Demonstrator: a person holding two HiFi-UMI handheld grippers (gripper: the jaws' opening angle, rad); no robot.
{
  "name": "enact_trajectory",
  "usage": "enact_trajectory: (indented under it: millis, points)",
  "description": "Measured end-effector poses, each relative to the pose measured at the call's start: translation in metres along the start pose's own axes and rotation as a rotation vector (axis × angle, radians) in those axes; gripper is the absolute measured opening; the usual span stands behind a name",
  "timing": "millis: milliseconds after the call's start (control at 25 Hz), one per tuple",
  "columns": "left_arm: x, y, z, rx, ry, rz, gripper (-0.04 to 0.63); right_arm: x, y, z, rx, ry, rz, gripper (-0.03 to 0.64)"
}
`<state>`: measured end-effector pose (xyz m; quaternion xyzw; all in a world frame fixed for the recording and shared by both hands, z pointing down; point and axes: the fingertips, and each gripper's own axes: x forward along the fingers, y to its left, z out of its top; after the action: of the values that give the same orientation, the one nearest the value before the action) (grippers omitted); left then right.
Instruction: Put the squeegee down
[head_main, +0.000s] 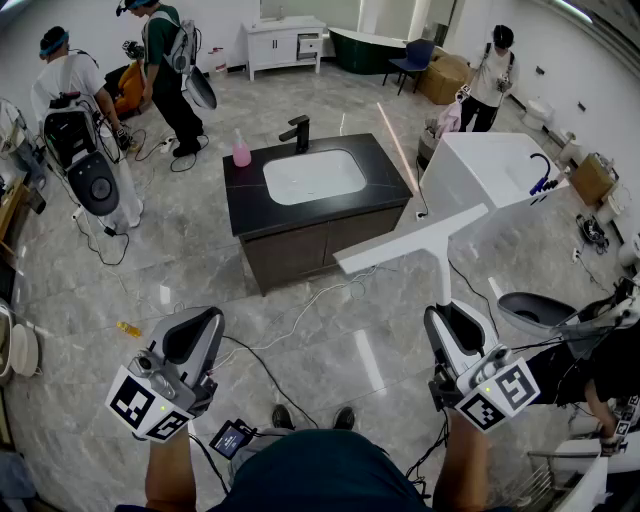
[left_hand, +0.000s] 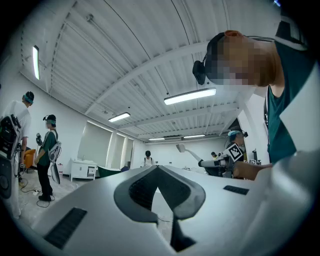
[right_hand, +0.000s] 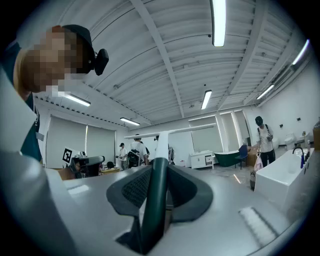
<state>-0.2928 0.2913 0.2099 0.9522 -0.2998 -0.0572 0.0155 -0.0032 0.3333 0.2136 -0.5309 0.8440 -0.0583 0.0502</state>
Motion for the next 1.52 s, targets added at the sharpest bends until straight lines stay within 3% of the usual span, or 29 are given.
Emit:
enact_trajectory:
  millis: [560, 880, 1200, 1520]
  points:
    - [0.005, 0.006, -0.007, 0.011, 0.013, 0.000, 0.006, 0.003, 0.000, -0.005, 0.042, -0.010, -0.029, 0.103]
    - [0.028, 0.039, -0.023, 0.057, 0.032, -0.044, 0.005, 0.040, 0.002, -0.024, 0.025, 0.013, -0.055, 0.101]
    - [0.073, 0.069, -0.031, 0.091, 0.027, -0.102, 0.005, 0.090, -0.016, -0.041, 0.028, 0.049, -0.078, 0.103]
    - [0.138, 0.066, -0.043, 0.088, 0.043, -0.108, 0.005, 0.113, -0.061, -0.047, 0.046, 0.066, -0.051, 0.103]
